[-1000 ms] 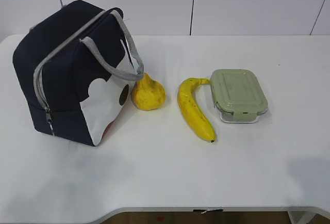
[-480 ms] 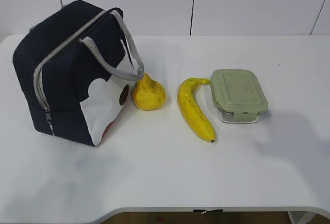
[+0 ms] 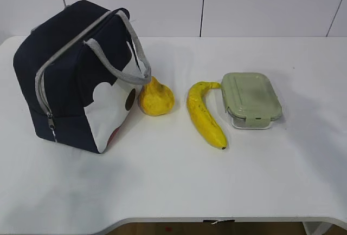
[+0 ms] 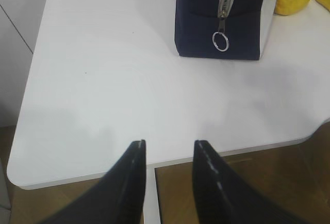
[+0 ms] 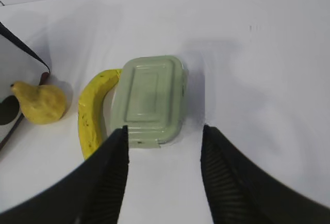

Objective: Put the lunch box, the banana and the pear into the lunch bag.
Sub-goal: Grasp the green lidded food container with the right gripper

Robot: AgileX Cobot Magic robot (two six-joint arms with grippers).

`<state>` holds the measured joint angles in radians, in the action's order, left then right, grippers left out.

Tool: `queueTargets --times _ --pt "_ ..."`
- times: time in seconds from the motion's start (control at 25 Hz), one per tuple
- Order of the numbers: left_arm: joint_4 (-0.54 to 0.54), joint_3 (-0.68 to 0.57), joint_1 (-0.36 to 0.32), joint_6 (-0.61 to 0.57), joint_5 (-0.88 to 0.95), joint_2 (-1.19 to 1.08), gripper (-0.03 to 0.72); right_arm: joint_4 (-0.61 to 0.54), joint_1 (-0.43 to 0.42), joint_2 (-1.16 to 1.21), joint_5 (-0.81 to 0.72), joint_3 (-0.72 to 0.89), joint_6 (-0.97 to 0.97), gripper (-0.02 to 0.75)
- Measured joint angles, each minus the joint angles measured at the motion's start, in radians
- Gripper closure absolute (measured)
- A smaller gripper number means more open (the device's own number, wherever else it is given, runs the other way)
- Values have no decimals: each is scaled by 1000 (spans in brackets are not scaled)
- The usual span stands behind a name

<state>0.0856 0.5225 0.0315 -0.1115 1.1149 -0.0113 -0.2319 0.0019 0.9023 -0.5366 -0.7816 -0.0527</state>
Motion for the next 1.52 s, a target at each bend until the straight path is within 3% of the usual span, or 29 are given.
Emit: queueTargets --times 0.48,0.8,1.12,1.4,1.52 --pt "0 0 0 0 0 0 452 -114 0 367 -24 -277 0 363" --pt "0 0 0 0 0 0 452 -116 0 591 -232 -428 -36 360" --pt "0 0 0 0 0 0 452 -131 0 782 -389 -598 -103 187" --pt "0 0 0 0 0 0 452 -138 -31 907 -566 -780 -171 158" --pt "0 0 0 0 0 0 452 -194 -72 945 -626 -815 -235 158"
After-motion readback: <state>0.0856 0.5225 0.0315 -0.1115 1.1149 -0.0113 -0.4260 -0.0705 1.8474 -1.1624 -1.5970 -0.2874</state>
